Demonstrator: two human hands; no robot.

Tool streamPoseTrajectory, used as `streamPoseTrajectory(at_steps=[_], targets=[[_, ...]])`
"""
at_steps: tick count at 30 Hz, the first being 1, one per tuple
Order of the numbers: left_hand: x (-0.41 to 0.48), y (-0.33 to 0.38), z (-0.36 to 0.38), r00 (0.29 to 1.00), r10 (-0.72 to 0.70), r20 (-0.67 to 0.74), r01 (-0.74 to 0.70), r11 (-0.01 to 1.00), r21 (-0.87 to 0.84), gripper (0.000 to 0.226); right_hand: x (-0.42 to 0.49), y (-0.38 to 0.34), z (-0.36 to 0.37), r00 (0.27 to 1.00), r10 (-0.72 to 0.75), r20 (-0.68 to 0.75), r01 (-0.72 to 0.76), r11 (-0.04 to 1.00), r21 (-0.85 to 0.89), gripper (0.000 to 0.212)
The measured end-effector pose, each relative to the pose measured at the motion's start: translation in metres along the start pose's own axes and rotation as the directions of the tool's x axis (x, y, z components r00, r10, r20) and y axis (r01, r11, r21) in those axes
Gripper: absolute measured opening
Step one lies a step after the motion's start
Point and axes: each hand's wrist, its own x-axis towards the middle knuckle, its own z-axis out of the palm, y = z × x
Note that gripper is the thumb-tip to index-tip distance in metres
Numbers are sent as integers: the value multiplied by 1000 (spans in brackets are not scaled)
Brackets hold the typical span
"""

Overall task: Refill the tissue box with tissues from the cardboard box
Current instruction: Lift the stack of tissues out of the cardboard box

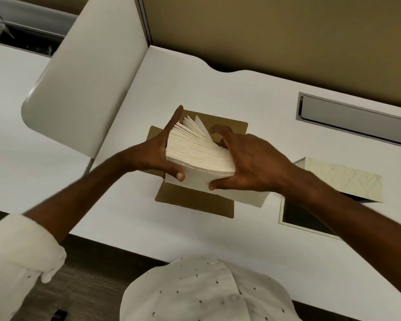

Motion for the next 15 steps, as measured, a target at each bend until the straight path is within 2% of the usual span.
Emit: streamPoseTrajectory(at_steps=[3, 10, 15], targets=[[-2, 16, 17, 994, 104, -41, -105, 994, -35, 158, -16, -10, -27, 1000, 0, -8, -1, 993, -114, 109], [5, 56, 40, 903, 391, -176, -379, 920, 97, 156, -61, -40, -82, 994, 107, 8, -99, 941, -323, 110], [10, 74, 59, 864, 485, -135, -485, 874, 34, 154, -95, -59, -110, 989, 139, -50, -147, 888, -436, 109]])
